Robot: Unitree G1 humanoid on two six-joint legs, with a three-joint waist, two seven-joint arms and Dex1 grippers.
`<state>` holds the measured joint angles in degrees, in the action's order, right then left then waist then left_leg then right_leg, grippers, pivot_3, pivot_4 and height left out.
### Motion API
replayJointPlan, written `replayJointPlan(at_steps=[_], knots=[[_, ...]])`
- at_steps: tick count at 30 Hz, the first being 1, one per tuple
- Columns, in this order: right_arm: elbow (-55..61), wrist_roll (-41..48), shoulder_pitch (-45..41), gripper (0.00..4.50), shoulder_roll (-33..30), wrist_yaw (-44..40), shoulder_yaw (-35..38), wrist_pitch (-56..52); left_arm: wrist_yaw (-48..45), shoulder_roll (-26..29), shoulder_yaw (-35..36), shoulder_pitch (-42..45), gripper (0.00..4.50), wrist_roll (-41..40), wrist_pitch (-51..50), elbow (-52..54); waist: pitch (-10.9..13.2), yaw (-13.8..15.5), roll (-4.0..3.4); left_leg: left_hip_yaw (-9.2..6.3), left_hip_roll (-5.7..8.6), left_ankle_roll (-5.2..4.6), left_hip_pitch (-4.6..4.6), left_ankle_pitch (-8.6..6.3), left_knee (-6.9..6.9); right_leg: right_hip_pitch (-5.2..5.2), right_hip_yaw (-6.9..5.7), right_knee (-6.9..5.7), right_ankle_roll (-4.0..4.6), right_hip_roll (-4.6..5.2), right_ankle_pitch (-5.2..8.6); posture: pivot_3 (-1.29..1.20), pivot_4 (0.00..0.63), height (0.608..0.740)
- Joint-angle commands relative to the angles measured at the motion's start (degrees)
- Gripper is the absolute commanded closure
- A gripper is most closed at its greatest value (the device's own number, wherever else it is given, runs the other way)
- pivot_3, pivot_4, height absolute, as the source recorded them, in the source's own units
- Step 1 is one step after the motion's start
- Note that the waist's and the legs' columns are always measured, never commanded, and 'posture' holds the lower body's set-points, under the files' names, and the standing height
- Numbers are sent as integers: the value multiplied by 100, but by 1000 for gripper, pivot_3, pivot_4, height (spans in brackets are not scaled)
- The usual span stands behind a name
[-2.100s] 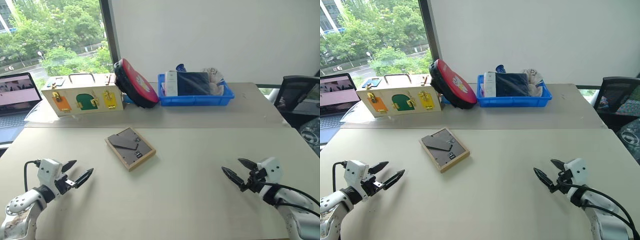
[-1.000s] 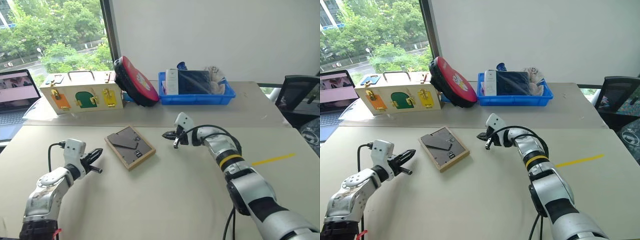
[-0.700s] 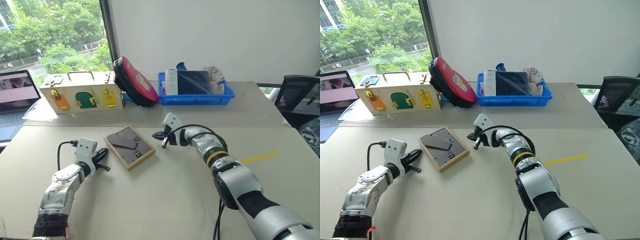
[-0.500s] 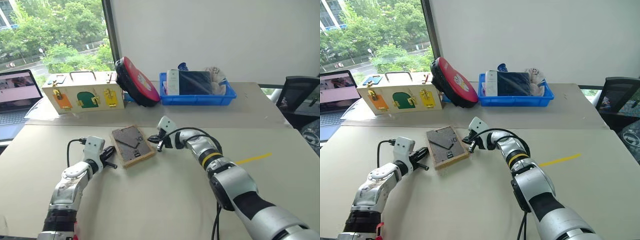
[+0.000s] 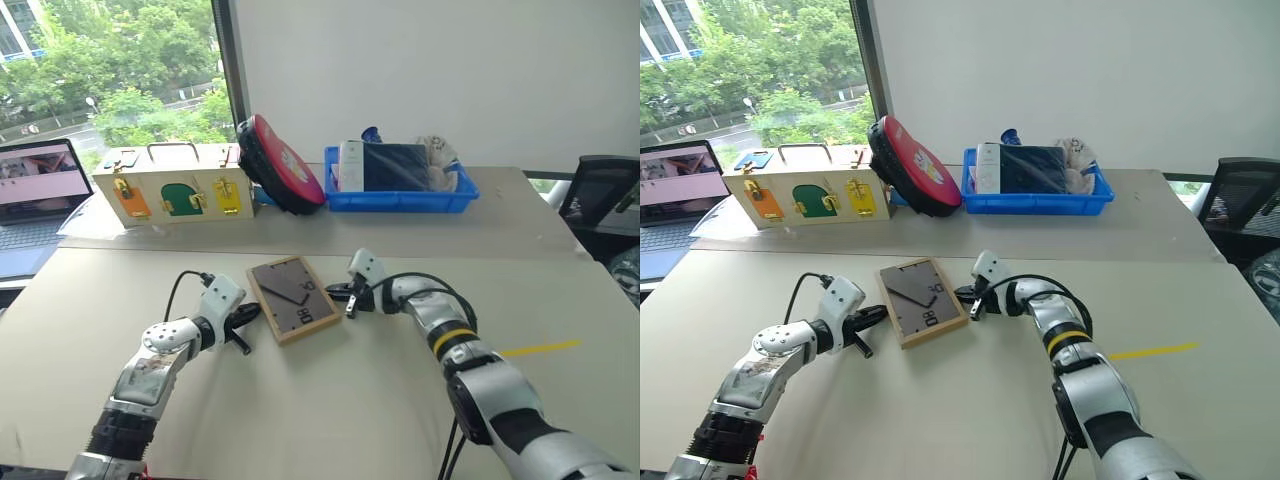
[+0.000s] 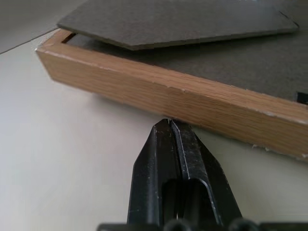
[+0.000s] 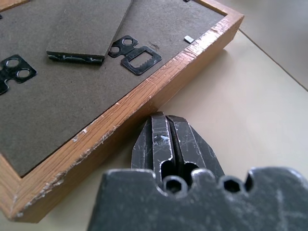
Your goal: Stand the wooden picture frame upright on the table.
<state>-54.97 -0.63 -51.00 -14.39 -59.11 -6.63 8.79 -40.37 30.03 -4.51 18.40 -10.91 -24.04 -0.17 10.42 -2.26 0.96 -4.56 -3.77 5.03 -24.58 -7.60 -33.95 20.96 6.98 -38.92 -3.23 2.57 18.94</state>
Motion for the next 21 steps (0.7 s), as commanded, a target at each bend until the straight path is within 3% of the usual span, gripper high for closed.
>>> replayJointPlan(at_steps=[1,5,8,11,17,21], knots=[[1950,314,944,4500,-335,-287,-23,-879,-567,-147,-923,61,4427,253,84,13,-4,58,-4,-1,1,0,0,0,0,-3,0,1,-1,0,0,0,150,735],[3907,586,2054,4500,-619,-56,-14,-2022,-696,-326,-1092,150,4427,339,166,-88,-15,134,-15,-2,5,-1,0,-1,-1,-11,1,12,-3,1,2,0,150,735],[5909,882,3451,4500,-1012,238,181,-3093,-832,-455,-1365,156,4427,496,220,-60,-39,231,-24,-7,7,-2,-2,-1,-2,-23,0,16,-8,1,6,0,150,735],[6999,1075,4231,4500,-1443,401,459,-3731,-802,-513,-1299,16,4427,432,73,58,-62,247,-41,-7,10,-12,9,-9,-4,-61,4,61,-13,2,10,0,150,735],[7673,1437,4741,4500,-1915,753,987,-4356,-1095,-180,-1189,-404,4427,304,-156,369,-73,152,-28,-7,10,-15,21,-11,-3,-79,11,85,-38,1,20,0,150,735],[6849,1275,4403,4500,-2161,926,1138,-4071,-1641,862,-1016,-999,4427,394,-53,457,-86,-9,-14,-6,6,-17,27,-12,7,-78,14,87,-39,-1,23,0,150,735]])
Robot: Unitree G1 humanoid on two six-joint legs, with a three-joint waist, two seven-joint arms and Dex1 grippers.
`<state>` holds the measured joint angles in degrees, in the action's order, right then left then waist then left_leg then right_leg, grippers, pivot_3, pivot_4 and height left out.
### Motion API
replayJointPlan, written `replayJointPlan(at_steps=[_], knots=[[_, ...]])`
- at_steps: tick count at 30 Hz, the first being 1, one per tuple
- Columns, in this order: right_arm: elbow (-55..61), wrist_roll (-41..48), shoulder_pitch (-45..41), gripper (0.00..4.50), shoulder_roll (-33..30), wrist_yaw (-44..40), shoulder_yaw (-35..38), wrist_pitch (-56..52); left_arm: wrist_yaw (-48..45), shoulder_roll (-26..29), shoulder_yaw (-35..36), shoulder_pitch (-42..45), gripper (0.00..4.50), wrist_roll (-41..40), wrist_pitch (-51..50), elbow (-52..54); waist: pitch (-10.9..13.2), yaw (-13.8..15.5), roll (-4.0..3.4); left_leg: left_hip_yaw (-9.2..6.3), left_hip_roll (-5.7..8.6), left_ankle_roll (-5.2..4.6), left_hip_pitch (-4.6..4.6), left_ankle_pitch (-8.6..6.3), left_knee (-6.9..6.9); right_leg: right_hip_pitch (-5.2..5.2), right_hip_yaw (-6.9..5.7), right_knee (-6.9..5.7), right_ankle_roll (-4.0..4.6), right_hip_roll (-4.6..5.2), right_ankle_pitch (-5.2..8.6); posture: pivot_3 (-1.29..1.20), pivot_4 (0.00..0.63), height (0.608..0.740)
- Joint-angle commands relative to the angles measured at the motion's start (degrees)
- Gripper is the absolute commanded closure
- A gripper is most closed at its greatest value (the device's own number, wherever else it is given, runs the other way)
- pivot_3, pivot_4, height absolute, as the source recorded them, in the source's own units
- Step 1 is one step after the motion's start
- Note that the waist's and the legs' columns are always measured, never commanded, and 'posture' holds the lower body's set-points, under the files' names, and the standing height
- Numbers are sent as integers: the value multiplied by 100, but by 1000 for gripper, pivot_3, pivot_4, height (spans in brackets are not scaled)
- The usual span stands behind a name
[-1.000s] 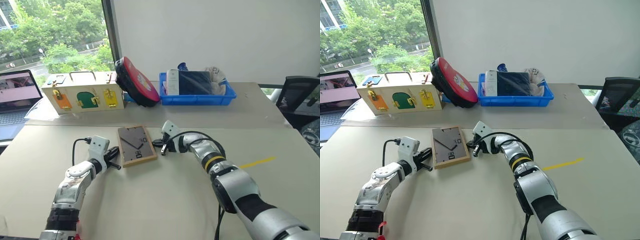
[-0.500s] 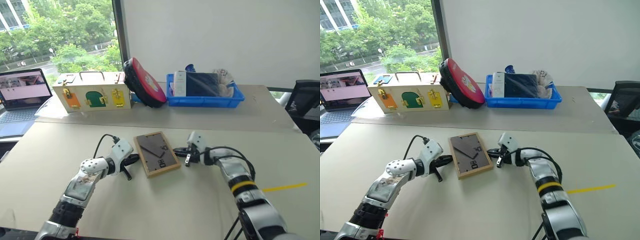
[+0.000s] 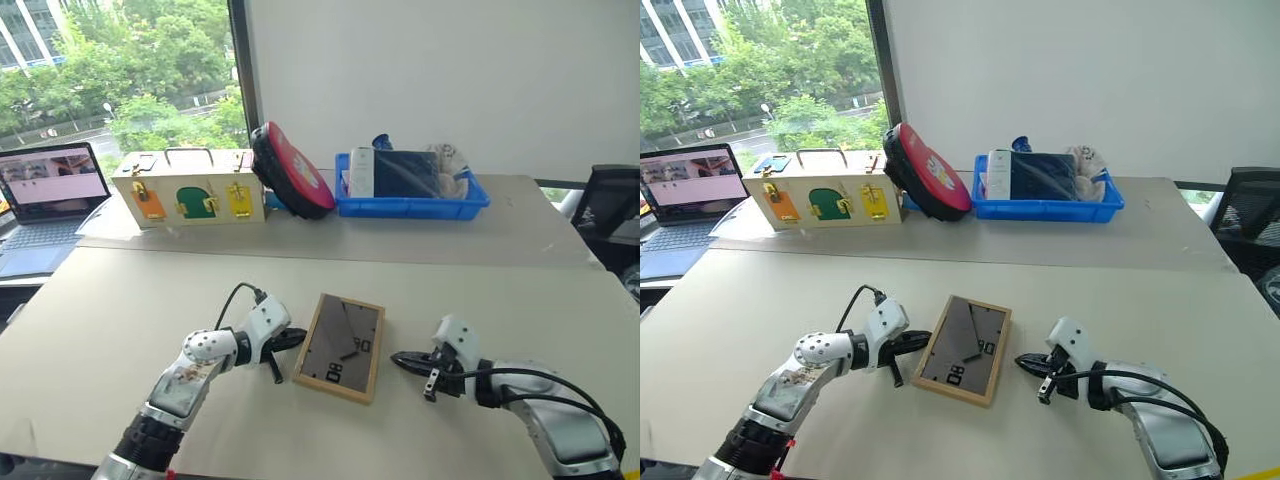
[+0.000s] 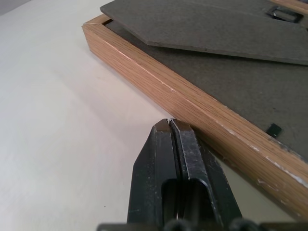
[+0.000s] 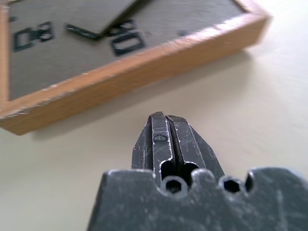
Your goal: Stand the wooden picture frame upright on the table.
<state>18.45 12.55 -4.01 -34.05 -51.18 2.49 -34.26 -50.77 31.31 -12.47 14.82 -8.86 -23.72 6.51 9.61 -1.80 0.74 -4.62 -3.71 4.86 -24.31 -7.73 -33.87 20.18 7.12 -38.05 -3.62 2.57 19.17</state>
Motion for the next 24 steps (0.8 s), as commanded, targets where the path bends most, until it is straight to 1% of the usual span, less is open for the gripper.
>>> replayJointPlan(at_steps=[1,3,6,8,10,12,14,16,20,24], knots=[[-676,-62,-390,4500,-237,140,230,308,-658,968,-166,-733,4427,251,16,-295,-10,-106,11,1,-1,-2,2,-1,3,0,1,0,2,-1,1,0,150,735],[-1017,-112,-577,4500,-317,84,110,523,-755,1315,-45,-847,4427,278,173,-460,-19,-210,14,5,-4,-8,15,-5,10,-4,5,1,13,-1,0,0,150,735],[-1504,-182,-927,4500,-278,-14,-190,811,-835,1479,23,-890,4427,259,385,-582,-24,-325,14,9,-16,-19,44,-12,24,-13,9,-4,17,-11,15,0,150,735],[-1795,-216,-1145,4500,-181,-57,-364,963,-828,1441,33,-885,4427,237,490,-523,-26,-396,11,9,-18,-21,57,-12,27,-19,11,-8,17,-13,21,0,150,735],[-2246,-388,-1456,4500,-2,-110,-682,1255,-589,1039,169,-781,4427,-156,35,-185,-27,-415,11,11,-20,-22,61,-12,26,-20,15,-8,16,-15,21,0,150,735],[-2671,-525,-1786,4500,231,-167,-958,1482,-534,844,33,-797,4427,-226,-131,137,-29,-396,12,12,-19,-22,62,-12,17,-24,18,-9,12,-15,20,0,150,735],[-3028,-653,-2078,4500,417,-232,-1141,1710,-659,918,-237,-957,4427,-65,-144,393,-36,-369,25,12,-17,-22,63,-11,2,-35,17,-8,2,-15,18,0,150,735],[-3320,-725,-2329,4500,573,-253,-1238,1871,-593,910,-353,-1093,4427,62,-119,479,-45,-358,32,12,-17,-21,62,-11,3,-36,17,-4,1,-14,17,0,150,735],[-3747,-825,-2678,4500,820,-284,-1372,2117,-345,800,-352,-1131,4427,146,-298,526,-48,-298,28,11,-14,-24,60,-18,7,-46,17,5,9,-11,15,0,150,735],[-3886,-853,-2696,4500,908,-291,-1373,2223,-273,719,-331,-1095,4427,84,-462,622,-51,-219,25,12,-14,-25,63,-18,6,-46,16,4,10,-12,15,0,150,735]])
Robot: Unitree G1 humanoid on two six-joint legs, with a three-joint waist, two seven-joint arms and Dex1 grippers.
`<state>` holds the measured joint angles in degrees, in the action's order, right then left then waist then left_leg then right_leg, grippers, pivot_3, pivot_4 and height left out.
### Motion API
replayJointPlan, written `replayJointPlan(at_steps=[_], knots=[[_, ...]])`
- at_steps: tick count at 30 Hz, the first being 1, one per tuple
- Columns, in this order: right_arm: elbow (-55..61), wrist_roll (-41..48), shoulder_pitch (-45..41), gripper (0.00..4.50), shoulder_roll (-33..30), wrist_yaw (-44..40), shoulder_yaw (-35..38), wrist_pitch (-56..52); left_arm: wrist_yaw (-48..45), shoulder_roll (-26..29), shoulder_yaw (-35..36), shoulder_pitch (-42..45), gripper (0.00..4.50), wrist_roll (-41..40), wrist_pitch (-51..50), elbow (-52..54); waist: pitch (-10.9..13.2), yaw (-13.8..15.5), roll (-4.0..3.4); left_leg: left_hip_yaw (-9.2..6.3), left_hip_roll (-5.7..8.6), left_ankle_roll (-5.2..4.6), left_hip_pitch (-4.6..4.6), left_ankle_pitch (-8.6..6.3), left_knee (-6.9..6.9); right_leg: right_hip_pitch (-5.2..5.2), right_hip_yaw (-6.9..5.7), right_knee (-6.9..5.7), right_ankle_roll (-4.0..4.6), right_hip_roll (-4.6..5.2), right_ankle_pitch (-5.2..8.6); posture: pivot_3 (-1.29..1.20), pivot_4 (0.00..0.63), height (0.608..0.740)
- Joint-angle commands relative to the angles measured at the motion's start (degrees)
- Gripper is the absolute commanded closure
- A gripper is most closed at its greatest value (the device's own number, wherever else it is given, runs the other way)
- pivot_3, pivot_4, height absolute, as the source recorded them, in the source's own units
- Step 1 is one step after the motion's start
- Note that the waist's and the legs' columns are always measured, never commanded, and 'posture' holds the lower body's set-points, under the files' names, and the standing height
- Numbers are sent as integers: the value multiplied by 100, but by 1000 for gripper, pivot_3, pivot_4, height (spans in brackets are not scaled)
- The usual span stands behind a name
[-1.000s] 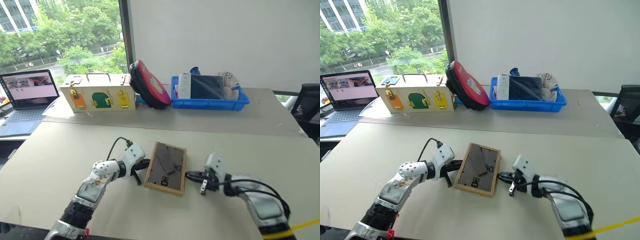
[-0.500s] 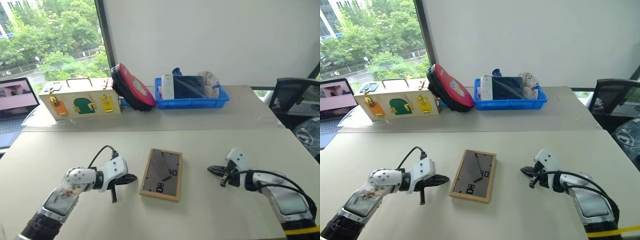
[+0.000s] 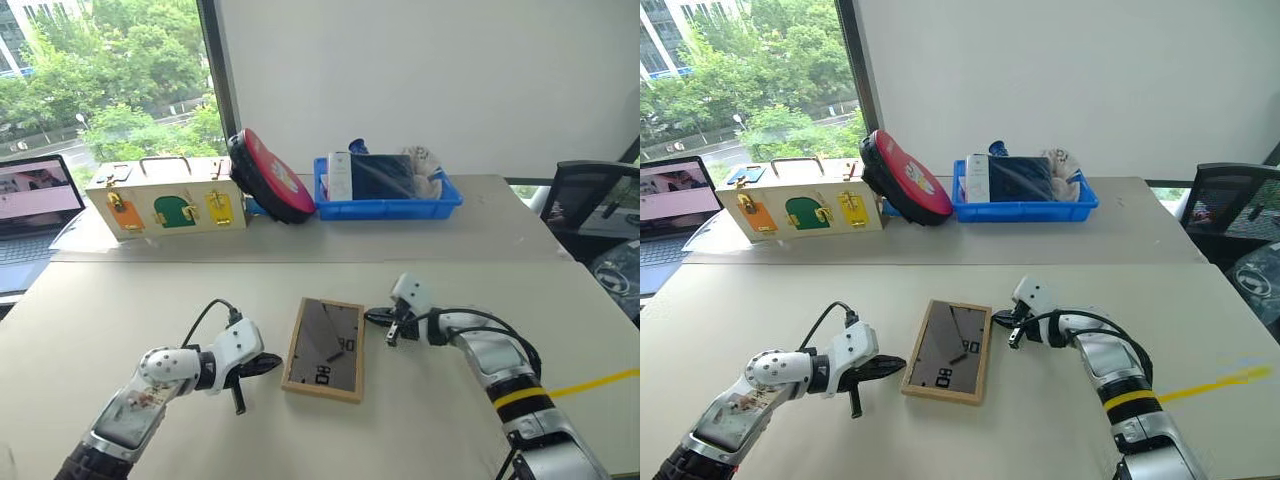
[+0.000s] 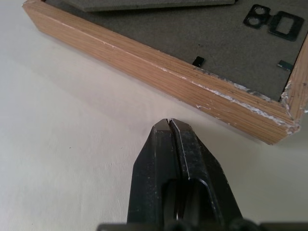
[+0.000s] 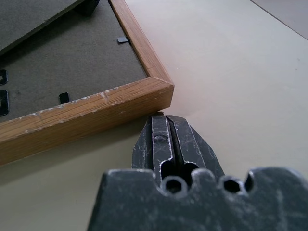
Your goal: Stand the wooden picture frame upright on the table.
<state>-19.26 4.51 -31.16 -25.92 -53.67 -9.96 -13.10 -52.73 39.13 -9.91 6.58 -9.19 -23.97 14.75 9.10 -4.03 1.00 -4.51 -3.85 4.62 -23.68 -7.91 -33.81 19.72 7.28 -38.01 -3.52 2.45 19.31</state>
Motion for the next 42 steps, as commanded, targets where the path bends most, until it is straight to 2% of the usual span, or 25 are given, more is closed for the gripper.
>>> replayJointPlan(at_steps=[1,11,21,27,32,36,42], knots=[[-145,-55,25,4500,110,-33,-126,134,-64,-102,-577,-264,4427,78,-487,-179,-1,7,-1,0,0,0,0,0,0,0,0,0,0,0,0,0,150,735],[-532,-88,-122,4500,295,49,-41,271,-207,-130,-673,-218,4427,59,-519,-147,-12,0,-13,0,0,4,47,-4,3,-42,0,9,-8,0,10,0,150,735],[-886,-191,-285,4500,376,-25,-56,523,-257,54,-533,-361,4427,54,-472,-158,-12,-6,-13,0,-1,6,47,-7,6,-42,0,12,-6,0,13,0,150,735],[-326,4,279,4500,-236,-120,329,263,-297,401,59,-439,4427,26,-75,-837,-12,26,-13,0,-1,10,43,-31,7,-42,-2,14,-6,1,31,0,150,735],[99,254,705,4500,-989,-375,659,221,-741,792,673,-536,4427,-196,1190,-1852,-12,-15,-15,0,-4,11,50,-42,10,-42,-3,13,5,1,44,0,150,735],[848,696,1006,4500,-1294,-1007,653,83,-1177,648,921,-487,4427,-647,1885,-2043,-7,-89,-18,3,-9,11,62,-42,13,-39,-1,-2,19,-1,60,0,150,735],[1609,1052,1274,4500,-1427,-1524,459,-359,-1353,283,951,-135,4427,-942,2082,-2228,7,-71,-26,2,-6,14,10,-45,12,-2,-3,-3,11,0,67,0,150,735]])
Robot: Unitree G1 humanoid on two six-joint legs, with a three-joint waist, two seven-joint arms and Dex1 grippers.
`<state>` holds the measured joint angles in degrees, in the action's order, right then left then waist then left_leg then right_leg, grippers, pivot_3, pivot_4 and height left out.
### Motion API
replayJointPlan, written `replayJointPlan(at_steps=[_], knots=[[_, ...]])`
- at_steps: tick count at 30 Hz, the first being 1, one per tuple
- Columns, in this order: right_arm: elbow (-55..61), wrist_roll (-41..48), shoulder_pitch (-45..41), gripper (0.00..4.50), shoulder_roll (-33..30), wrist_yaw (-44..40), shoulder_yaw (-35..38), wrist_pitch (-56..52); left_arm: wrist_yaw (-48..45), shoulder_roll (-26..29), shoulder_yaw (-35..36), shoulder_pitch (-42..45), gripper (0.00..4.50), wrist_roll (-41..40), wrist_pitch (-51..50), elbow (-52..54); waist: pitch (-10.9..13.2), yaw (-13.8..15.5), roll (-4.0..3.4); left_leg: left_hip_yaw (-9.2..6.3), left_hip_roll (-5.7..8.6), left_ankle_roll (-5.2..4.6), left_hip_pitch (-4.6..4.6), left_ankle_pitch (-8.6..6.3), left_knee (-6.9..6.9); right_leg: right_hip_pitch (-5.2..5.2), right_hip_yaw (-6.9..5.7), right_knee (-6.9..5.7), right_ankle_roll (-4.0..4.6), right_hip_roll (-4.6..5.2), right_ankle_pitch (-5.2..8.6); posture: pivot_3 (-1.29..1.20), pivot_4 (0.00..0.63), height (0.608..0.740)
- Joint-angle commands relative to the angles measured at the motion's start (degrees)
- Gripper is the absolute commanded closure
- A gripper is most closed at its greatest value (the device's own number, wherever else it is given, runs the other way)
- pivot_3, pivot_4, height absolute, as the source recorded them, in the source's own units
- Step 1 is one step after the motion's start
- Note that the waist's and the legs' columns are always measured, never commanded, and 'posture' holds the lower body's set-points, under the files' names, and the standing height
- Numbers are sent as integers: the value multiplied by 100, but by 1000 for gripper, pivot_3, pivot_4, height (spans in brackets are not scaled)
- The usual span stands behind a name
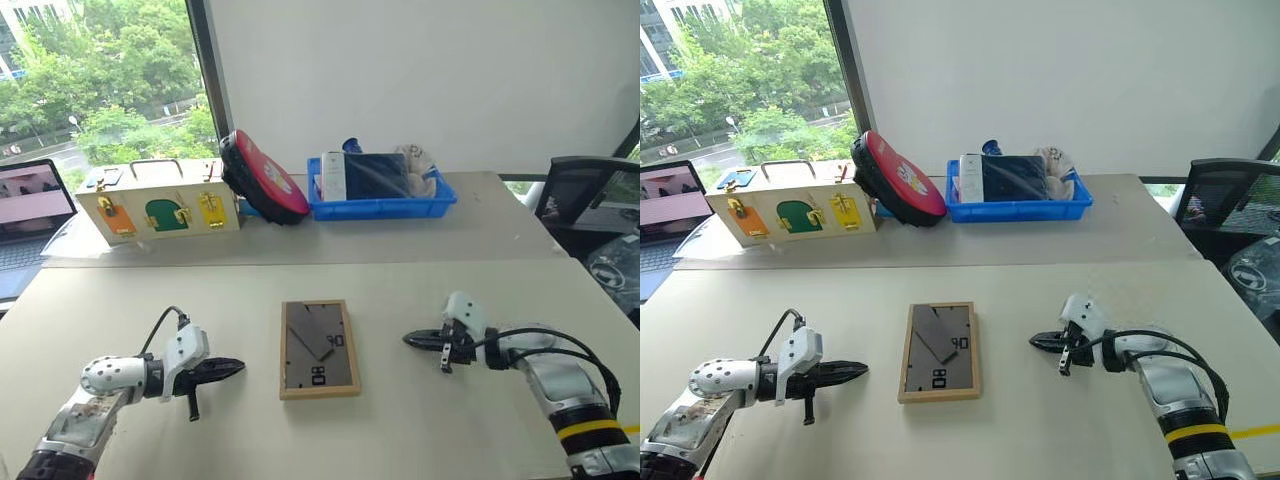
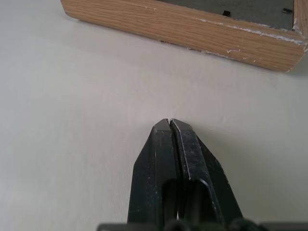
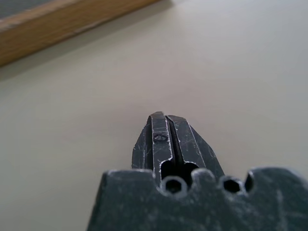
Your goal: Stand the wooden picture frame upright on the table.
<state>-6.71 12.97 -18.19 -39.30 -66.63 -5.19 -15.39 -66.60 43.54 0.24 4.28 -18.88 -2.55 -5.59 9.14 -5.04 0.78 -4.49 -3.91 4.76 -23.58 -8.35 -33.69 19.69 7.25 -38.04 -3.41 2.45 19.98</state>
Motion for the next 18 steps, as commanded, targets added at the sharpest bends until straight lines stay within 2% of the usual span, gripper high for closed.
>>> replayJointPlan(at_steps=[1,5,7,10,12,14,18], knots=[[393,216,-40,4500,-84,-237,-32,-167,12,-210,-84,155,4427,17,-48,-193,6,84,-3,0,3,0,-20,0,-6,16,1,-3,-3,1,-2,0,150,735],[603,201,-57,4500,-52,-202,-128,-301,-142,-224,-13,237,4427,-149,-286,-207,17,171,5,-2,4,1,-64,2,-21,52,-2,-5,-14,0,-11,0,150,735],[842,331,2,4500,-90,-230,-87,-485,-101,-152,159,253,4427,-589,-1144,-76,21,193,7,-2,4,1,-67,2,-20,55,-3,-4,-14,0,-11,0,150,735],[1189,601,50,4500,-131,-255,11,-845,-308,280,515,267,3693,-1848,-3364,246,47,180,15,-3,2,1,-70,2,-15,61,-5,-6,-15,-1,-10,0,150,735],[1317,753,21,4500,-152,-274,32,-1039,-436,639,532,318,2895,-2281,-4413,341,75,127,28,-6,1,1,-73,2,-14,65,-9,-12,-15,-2,-10,0,150,735],[1290,866,-44,4500,-162,-312,63,-1124,343,370,790,753,2099,-2594,-5254,109,100,116,21,-6,3,1,-73,2,-17,61,-9,-11,-15,1,-9,0,150,735],[1042,803,-177,4500,-129,-300,4,-1012,523,76,866,981,819,-3035,-5942,436,118,165,33,-10,5,1,-80,3,-25,62,-15,-10,-18,1,-11,0,150,735]])
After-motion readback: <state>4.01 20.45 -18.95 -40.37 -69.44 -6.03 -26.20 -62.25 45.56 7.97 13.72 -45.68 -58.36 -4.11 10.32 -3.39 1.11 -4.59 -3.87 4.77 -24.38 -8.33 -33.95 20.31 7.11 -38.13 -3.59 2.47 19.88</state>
